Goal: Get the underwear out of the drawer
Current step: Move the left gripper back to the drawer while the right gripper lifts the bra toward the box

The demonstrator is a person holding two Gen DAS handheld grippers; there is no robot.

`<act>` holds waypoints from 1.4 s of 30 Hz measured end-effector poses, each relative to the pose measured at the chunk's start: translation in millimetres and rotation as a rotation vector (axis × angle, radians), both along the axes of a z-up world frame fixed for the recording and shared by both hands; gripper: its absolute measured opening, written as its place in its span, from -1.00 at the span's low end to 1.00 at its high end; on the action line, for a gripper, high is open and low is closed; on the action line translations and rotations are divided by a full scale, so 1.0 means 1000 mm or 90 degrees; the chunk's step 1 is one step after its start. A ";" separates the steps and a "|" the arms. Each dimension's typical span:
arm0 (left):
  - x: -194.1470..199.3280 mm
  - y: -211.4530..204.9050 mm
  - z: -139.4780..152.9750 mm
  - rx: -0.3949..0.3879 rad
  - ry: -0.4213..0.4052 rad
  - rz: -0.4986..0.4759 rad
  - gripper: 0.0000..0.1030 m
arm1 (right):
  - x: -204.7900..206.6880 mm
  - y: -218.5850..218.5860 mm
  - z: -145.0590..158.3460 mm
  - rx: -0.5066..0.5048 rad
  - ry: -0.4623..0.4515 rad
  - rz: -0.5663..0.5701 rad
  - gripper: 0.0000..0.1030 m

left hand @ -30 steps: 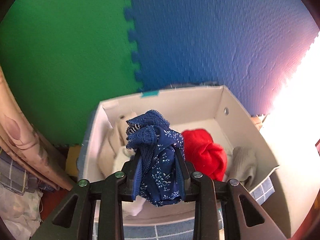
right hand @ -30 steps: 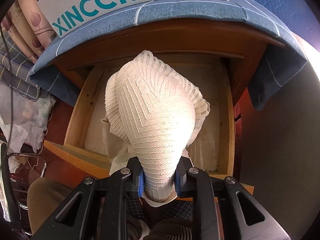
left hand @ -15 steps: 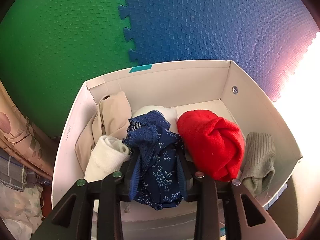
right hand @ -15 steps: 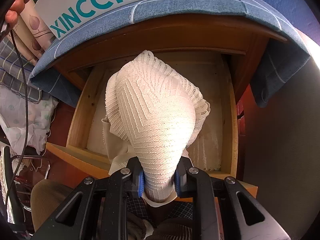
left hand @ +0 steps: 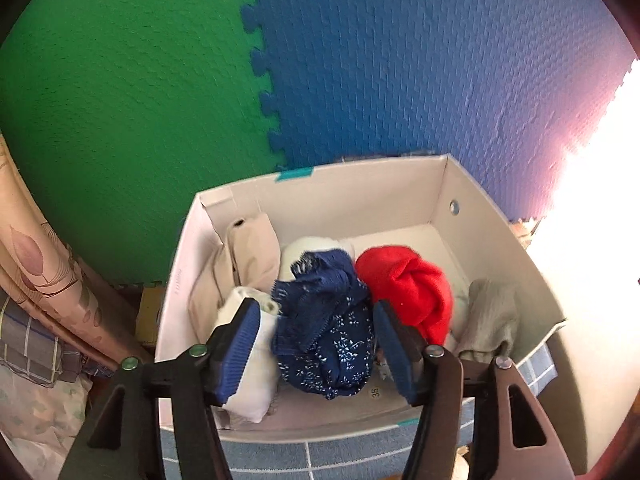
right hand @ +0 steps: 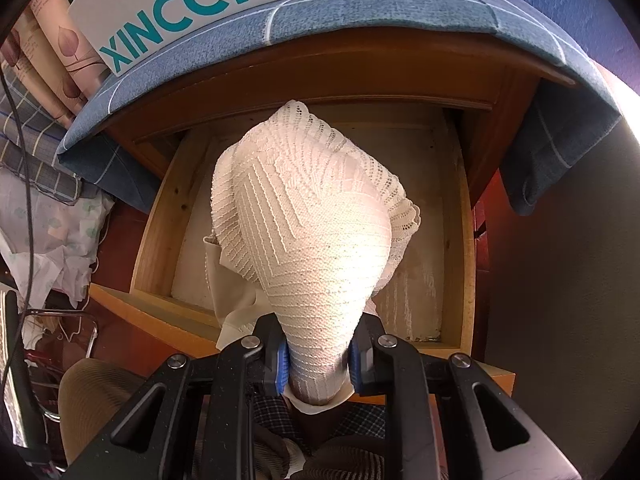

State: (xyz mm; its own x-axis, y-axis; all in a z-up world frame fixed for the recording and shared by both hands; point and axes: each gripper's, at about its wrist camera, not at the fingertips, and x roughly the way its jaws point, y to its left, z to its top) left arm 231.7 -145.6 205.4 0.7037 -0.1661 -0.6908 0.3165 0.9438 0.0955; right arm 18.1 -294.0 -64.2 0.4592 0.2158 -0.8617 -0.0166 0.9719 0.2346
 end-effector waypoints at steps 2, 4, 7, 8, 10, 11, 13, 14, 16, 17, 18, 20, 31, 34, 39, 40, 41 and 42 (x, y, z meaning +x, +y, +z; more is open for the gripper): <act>-0.007 0.006 0.011 -0.012 -0.008 0.004 0.18 | 0.000 0.001 0.000 -0.003 0.000 0.000 -0.60; -0.015 0.013 0.018 -0.018 -0.017 0.006 0.18 | 0.000 0.003 0.000 -0.006 -0.001 0.001 -0.60; -0.035 0.026 0.027 -0.012 -0.042 0.012 0.18 | 0.000 0.004 0.001 -0.005 -0.003 0.002 -0.60; -0.046 0.031 0.028 -0.004 -0.054 0.019 0.18 | 0.000 0.005 0.001 -0.006 -0.005 0.002 -0.60; -0.060 0.038 0.028 0.008 -0.067 0.025 0.18 | -0.002 0.004 0.002 -0.004 -0.011 0.004 -0.60; -0.069 0.044 0.026 0.012 -0.072 0.032 0.18 | -0.003 0.004 0.003 -0.004 -0.017 0.004 -0.60; -0.086 0.057 0.018 0.014 -0.069 0.044 0.18 | -0.006 0.005 0.006 -0.005 -0.028 0.007 -0.60; -0.092 0.062 0.013 0.015 -0.062 0.056 0.18 | -0.007 0.006 0.007 -0.005 -0.034 0.009 -0.60; -0.106 0.077 0.000 0.000 -0.034 0.073 0.18 | -0.009 0.006 0.010 -0.003 -0.045 0.013 -0.60; -0.112 0.083 -0.005 -0.012 -0.023 0.078 0.18 | -0.010 0.007 0.012 -0.004 -0.051 0.014 -0.60; -0.119 0.091 -0.014 -0.021 -0.011 0.088 0.18 | -0.011 0.007 0.013 -0.005 -0.055 0.015 -0.60; -0.132 0.100 -0.029 -0.017 -0.006 0.104 0.18 | -0.014 0.009 0.019 -0.007 -0.070 0.019 -0.60; -0.176 0.121 -0.116 0.045 0.021 0.171 0.18 | -0.039 0.002 0.065 0.025 -0.111 0.027 -0.60; -0.182 0.119 -0.133 0.029 0.045 0.167 0.18 | -0.049 0.002 0.090 0.025 -0.140 0.033 -0.60; -0.194 0.115 -0.148 0.020 0.062 0.165 0.18 | -0.064 -0.001 0.132 0.011 -0.190 0.040 -0.60; -0.195 0.114 -0.149 0.018 0.062 0.163 0.18 | -0.066 -0.002 0.142 0.009 -0.202 0.039 -0.60; -0.198 0.115 -0.149 0.016 0.060 0.163 0.18 | -0.067 -0.003 0.152 0.011 -0.211 0.038 -0.60; -0.200 0.116 -0.150 0.015 0.059 0.165 0.18 | -0.067 -0.006 0.162 0.017 -0.220 0.036 -0.60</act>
State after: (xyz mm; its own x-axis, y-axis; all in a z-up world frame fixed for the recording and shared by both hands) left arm 32.1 -30.0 55.8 0.6544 0.0284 -0.7556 0.0726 0.9923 0.1001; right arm -49.2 -299.6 97.6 0.7094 0.2693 -0.6513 -0.1528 0.9609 0.2309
